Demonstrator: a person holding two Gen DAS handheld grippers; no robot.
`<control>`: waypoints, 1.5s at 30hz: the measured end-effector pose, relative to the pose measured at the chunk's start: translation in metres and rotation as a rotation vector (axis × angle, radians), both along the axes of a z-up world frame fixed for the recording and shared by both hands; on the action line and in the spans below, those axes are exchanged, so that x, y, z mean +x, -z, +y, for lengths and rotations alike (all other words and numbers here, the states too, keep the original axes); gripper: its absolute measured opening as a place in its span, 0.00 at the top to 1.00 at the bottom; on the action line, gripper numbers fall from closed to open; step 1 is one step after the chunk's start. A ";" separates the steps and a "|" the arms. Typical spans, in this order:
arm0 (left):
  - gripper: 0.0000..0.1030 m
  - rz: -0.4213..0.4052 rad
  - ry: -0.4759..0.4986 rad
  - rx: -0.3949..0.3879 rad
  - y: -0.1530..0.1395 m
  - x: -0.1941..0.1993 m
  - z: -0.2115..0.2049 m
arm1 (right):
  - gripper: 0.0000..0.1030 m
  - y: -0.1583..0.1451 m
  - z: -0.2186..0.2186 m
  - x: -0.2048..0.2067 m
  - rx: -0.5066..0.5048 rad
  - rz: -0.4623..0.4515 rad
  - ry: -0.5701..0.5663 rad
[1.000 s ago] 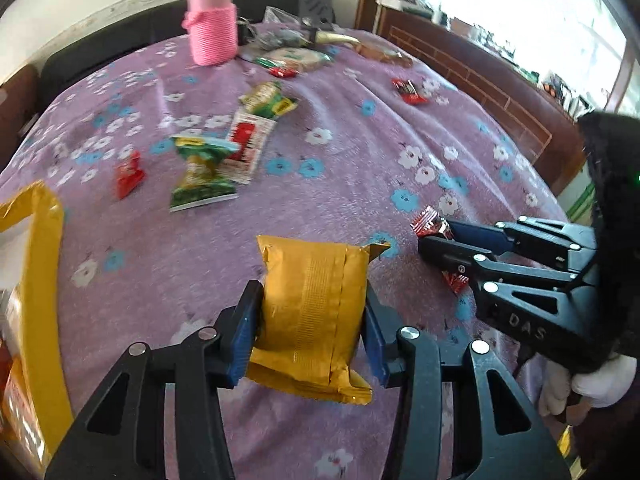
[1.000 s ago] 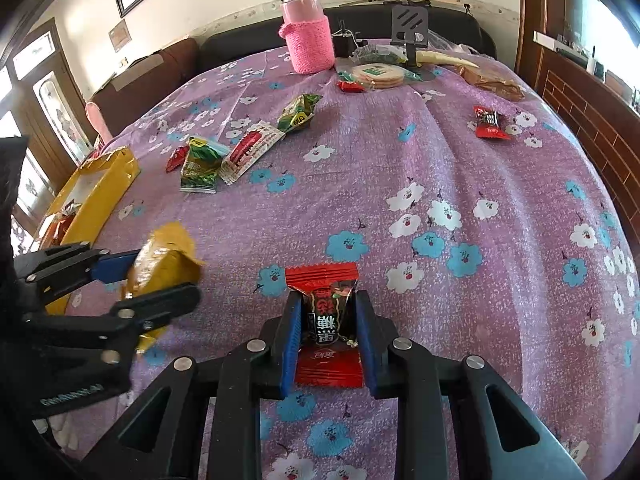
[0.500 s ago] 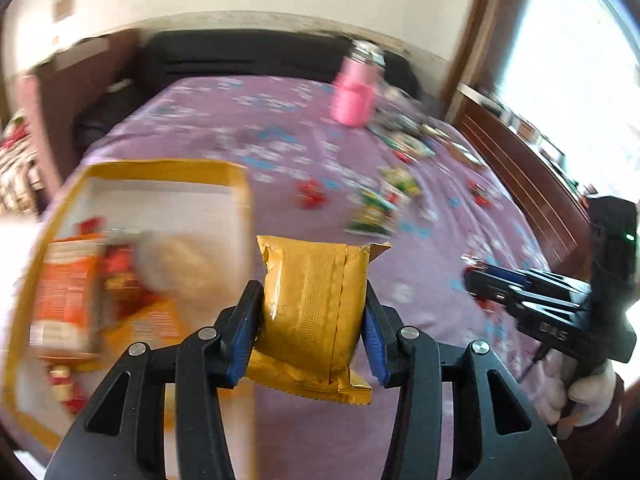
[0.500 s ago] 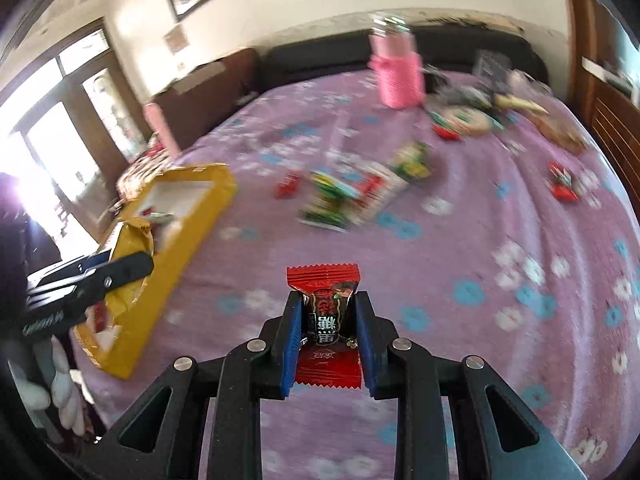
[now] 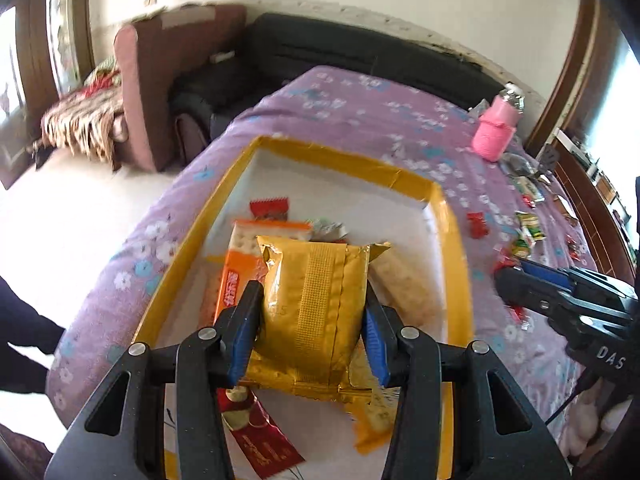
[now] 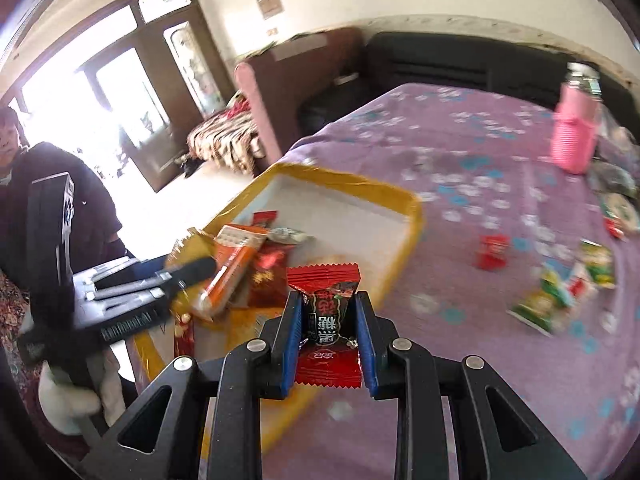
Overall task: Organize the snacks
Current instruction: 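Carry both items into the yellow tray and open both tools, then move both open tools back toward the remaining snacks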
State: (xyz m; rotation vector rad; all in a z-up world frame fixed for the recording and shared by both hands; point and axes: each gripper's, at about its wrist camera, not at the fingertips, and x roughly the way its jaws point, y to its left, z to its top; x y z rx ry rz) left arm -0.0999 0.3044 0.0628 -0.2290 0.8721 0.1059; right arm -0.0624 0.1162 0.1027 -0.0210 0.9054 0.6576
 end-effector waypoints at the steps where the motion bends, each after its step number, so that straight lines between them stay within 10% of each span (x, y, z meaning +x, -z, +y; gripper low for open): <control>1: 0.56 0.009 0.001 -0.010 0.005 0.003 0.001 | 0.75 0.006 0.012 0.005 -0.004 0.013 -0.009; 19: 0.49 -0.014 -0.005 -0.038 0.006 0.004 -0.005 | 0.64 0.052 0.054 0.039 -0.035 0.053 -0.005; 26: 0.20 -0.105 -0.154 0.170 -0.026 -0.032 -0.028 | 0.59 0.028 0.022 0.013 0.047 -0.006 0.038; 45: 0.19 -0.112 -0.133 0.325 -0.040 -0.059 -0.086 | 0.47 0.013 -0.043 -0.050 0.113 -0.070 0.105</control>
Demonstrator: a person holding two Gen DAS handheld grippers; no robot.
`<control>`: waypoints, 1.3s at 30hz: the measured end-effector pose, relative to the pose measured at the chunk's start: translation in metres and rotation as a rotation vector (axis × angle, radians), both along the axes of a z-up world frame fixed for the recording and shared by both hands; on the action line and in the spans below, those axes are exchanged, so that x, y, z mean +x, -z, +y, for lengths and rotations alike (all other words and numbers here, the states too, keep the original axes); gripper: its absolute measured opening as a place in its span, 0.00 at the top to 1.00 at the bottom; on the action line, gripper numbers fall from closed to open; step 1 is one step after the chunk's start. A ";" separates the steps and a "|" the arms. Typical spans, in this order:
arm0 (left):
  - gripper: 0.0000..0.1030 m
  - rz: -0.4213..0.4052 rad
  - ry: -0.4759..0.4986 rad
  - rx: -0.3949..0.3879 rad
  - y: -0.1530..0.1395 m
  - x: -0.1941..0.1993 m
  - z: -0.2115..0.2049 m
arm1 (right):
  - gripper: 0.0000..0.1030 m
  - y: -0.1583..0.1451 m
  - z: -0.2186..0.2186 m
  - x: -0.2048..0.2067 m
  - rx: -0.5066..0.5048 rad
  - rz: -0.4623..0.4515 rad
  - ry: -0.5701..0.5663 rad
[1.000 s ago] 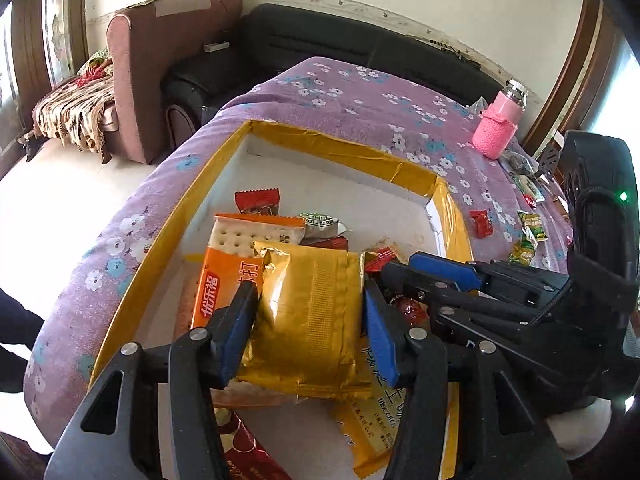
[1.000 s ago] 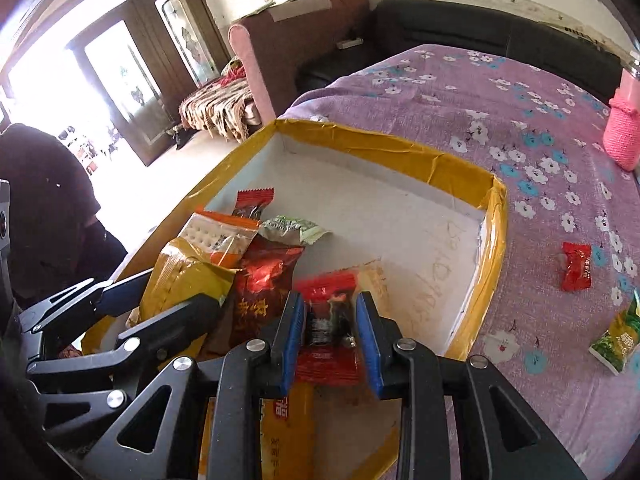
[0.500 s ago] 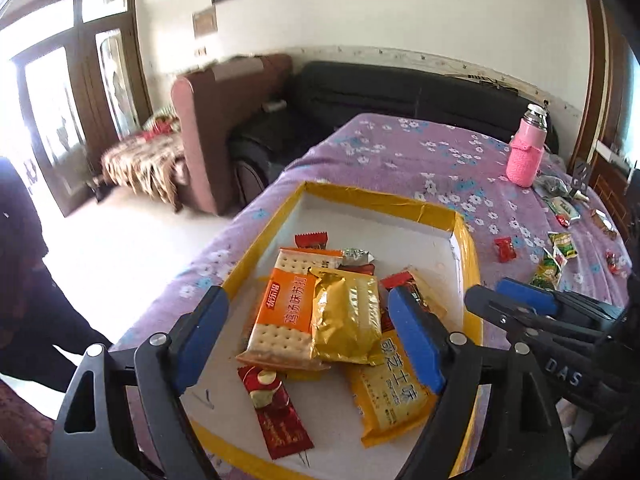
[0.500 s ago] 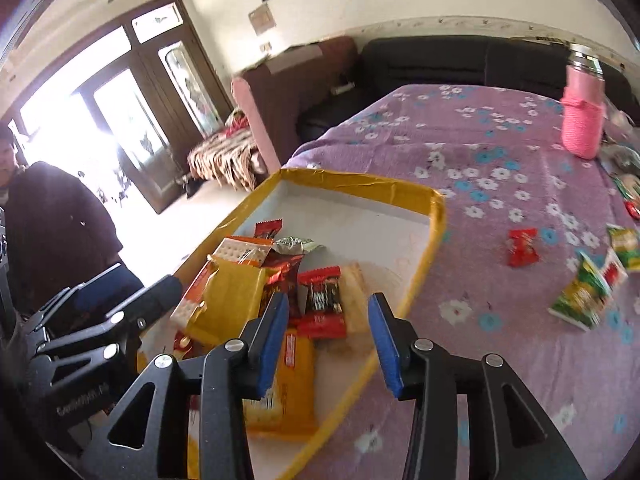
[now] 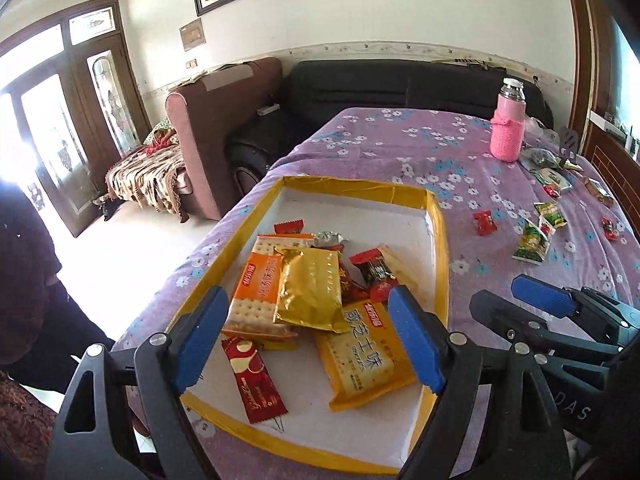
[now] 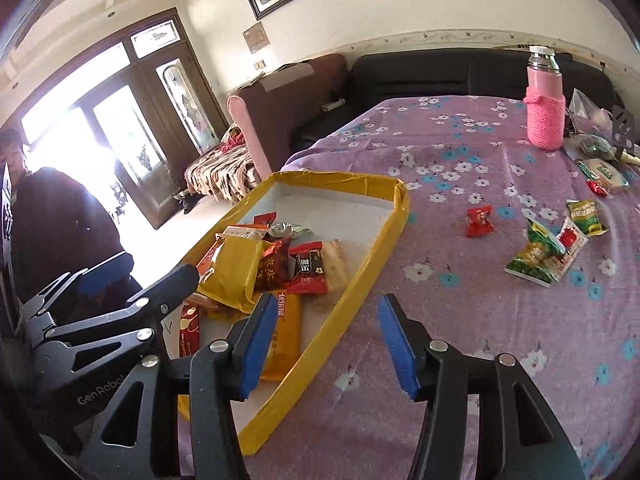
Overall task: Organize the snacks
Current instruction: 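Move both open tools back toward the remaining snacks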
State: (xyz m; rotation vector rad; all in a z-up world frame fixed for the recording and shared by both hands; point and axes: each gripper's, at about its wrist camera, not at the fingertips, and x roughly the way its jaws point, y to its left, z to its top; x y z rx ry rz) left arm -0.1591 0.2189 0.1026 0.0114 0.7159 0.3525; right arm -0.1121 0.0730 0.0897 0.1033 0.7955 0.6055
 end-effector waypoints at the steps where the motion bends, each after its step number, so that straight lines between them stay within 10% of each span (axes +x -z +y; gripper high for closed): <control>1: 0.19 0.001 0.001 0.000 0.000 -0.001 -0.001 | 0.47 0.000 -0.002 -0.001 0.002 0.001 0.002; 25: 0.20 0.047 0.053 -0.005 0.009 0.008 -0.019 | 0.45 0.018 -0.041 0.012 0.012 0.066 0.084; 39: 0.20 0.024 0.203 -0.147 0.010 0.015 -0.039 | 0.40 0.041 -0.163 0.067 0.031 0.174 0.360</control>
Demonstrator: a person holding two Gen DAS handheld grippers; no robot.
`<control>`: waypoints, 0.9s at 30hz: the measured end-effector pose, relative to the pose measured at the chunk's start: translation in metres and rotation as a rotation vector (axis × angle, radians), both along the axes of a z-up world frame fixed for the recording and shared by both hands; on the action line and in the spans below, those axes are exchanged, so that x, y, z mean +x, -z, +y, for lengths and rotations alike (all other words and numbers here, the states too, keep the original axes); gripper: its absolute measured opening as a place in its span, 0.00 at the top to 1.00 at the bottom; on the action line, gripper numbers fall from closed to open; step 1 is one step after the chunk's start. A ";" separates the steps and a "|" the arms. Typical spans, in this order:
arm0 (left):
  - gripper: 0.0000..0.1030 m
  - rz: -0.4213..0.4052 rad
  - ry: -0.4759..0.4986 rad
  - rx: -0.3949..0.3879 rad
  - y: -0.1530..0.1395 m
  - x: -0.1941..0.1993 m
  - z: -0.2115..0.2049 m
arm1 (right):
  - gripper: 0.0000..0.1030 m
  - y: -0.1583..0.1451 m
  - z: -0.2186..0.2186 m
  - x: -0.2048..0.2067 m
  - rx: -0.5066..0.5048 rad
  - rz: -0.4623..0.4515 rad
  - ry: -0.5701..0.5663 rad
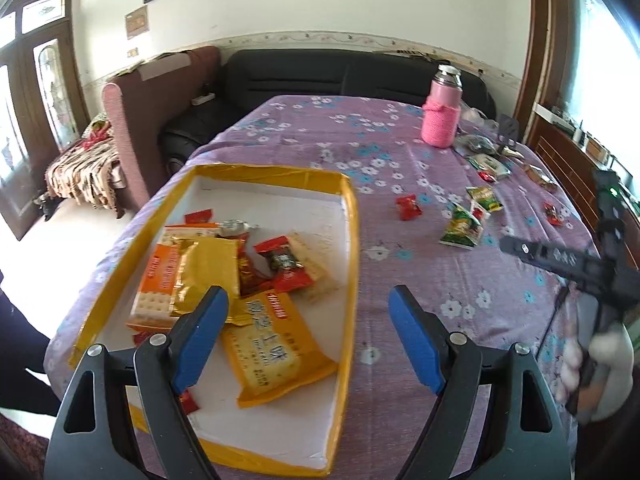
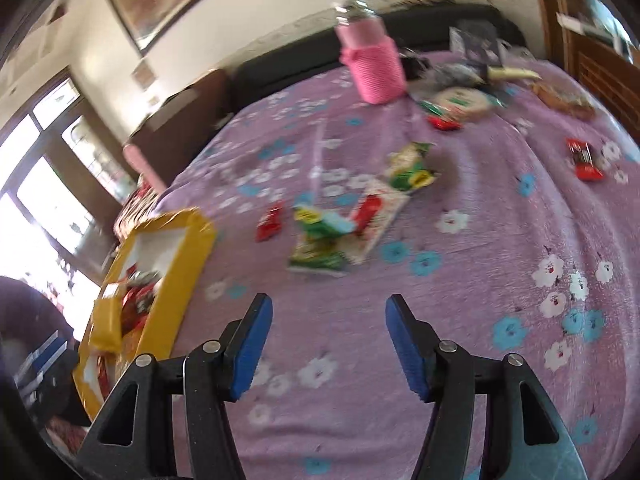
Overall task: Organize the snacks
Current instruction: 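Move both open tools back toward the remaining snacks, then grasp the green pea snack pack with the left tool while the right tool grasps the white-and-red sauce packet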
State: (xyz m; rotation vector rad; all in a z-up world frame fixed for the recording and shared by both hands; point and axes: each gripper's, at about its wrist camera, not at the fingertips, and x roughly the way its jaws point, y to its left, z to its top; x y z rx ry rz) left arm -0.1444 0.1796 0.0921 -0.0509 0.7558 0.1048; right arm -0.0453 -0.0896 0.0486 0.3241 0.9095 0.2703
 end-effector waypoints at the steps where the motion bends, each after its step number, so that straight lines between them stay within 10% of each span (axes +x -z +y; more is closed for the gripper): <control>1: 0.20 -0.002 0.009 -0.002 0.000 0.000 -0.002 | 0.40 0.002 -0.004 0.006 0.018 0.009 0.010; 14: 0.20 0.003 0.100 -0.007 0.000 0.006 -0.028 | 0.40 0.032 0.004 0.108 -0.068 0.086 0.161; 18: 0.20 0.034 0.173 -0.090 0.002 0.023 -0.036 | 0.64 0.035 0.017 0.107 -0.181 0.050 0.138; 27: 0.20 0.130 0.273 -0.076 0.020 0.085 -0.087 | 0.67 0.022 -0.032 0.076 0.005 0.024 0.169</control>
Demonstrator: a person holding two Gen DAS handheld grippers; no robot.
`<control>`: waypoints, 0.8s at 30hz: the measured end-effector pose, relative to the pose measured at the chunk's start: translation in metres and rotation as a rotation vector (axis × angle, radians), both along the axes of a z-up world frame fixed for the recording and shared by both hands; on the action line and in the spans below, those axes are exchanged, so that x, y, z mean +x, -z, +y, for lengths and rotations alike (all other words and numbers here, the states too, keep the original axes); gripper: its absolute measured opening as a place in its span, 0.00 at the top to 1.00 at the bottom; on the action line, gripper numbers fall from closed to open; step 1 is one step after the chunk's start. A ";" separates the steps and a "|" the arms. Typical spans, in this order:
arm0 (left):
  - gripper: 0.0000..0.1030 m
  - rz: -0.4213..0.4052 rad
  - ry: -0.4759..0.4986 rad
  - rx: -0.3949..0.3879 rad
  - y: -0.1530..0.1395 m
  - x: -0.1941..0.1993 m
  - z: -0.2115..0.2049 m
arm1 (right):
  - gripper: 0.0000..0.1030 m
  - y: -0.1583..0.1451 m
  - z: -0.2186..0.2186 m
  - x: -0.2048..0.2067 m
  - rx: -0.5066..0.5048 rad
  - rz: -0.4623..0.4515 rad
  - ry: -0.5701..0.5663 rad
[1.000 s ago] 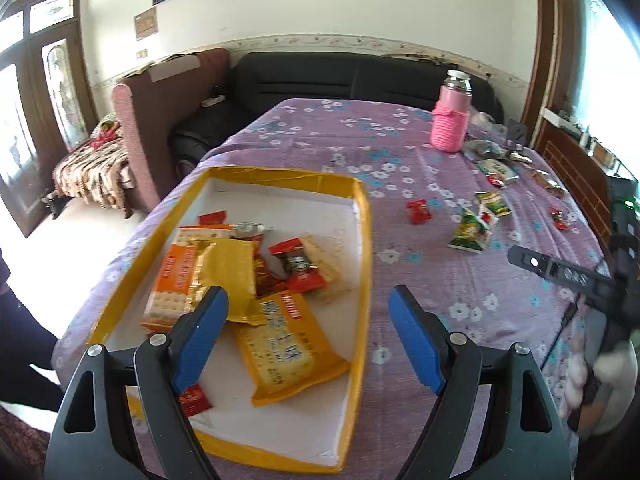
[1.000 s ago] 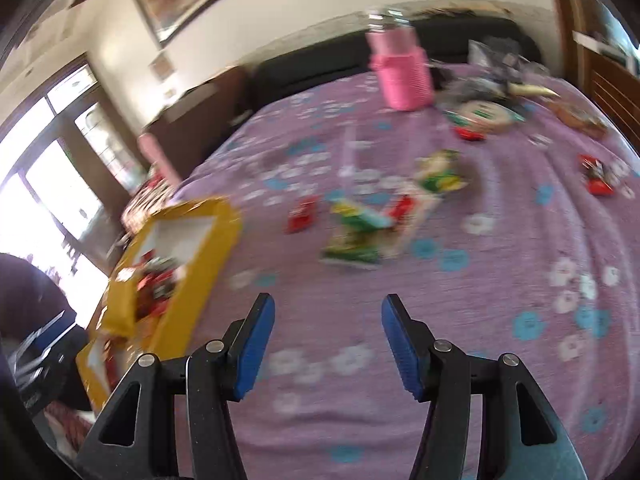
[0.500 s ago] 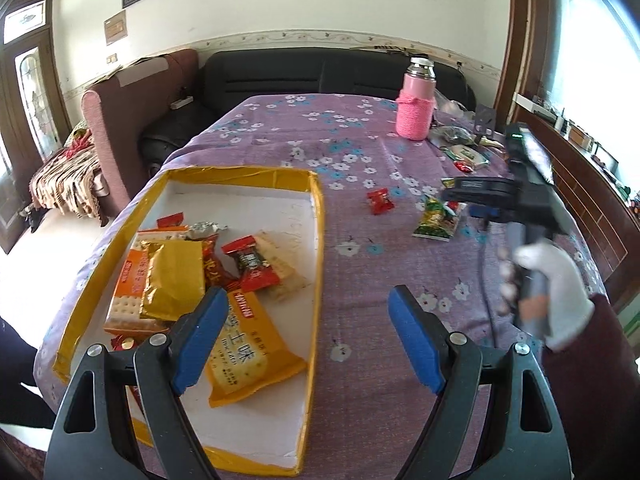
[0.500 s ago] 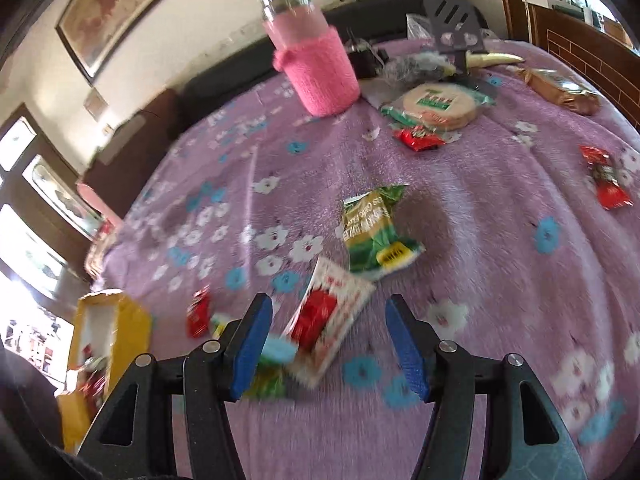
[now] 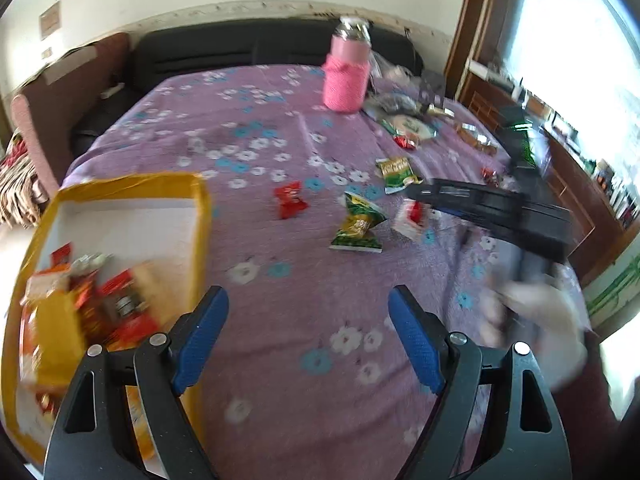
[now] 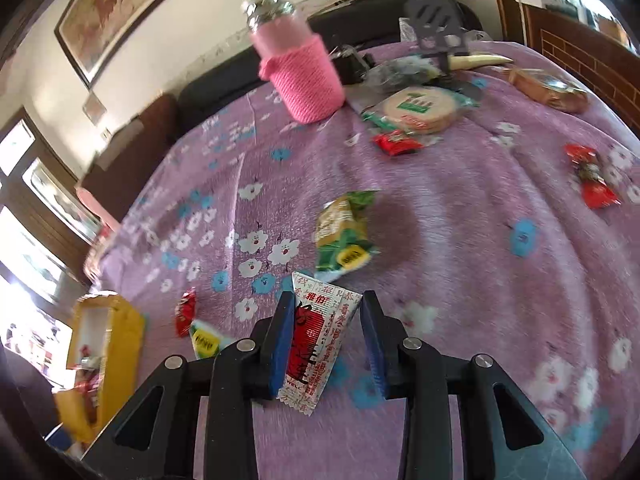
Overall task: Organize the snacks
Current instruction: 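Grasp the green pea snack pack with the left tool while the right tool grasps the white-and-red sauce packet, then lower the green pea pack with the left tool while the right tool lowers the sauce packet into the tray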
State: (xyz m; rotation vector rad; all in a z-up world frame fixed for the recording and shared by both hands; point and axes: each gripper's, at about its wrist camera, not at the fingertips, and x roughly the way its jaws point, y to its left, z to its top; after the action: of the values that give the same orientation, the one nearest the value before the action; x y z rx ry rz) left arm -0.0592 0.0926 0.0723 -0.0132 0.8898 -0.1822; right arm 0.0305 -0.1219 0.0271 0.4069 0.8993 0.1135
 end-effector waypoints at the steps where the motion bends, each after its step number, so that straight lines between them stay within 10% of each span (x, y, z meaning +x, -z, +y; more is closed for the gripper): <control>1: 0.20 0.010 0.011 0.000 0.004 0.009 -0.006 | 0.67 -0.003 -0.005 -0.006 0.015 -0.007 0.001; 9: 0.22 0.042 0.042 0.032 0.041 0.083 -0.048 | 0.66 0.003 -0.023 -0.021 0.134 0.012 -0.009; 14: 0.69 0.061 0.091 0.053 0.058 0.099 -0.061 | 0.66 0.008 -0.023 -0.017 0.133 0.023 -0.016; 24: 0.70 0.026 0.059 0.037 0.047 0.084 -0.053 | 0.66 0.006 -0.015 -0.018 0.090 0.004 -0.037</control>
State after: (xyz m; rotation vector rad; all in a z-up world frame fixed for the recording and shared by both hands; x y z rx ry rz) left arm 0.0250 0.0398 0.0249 0.0457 0.9200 -0.2213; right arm 0.0121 -0.1370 0.0207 0.4748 0.9079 0.1879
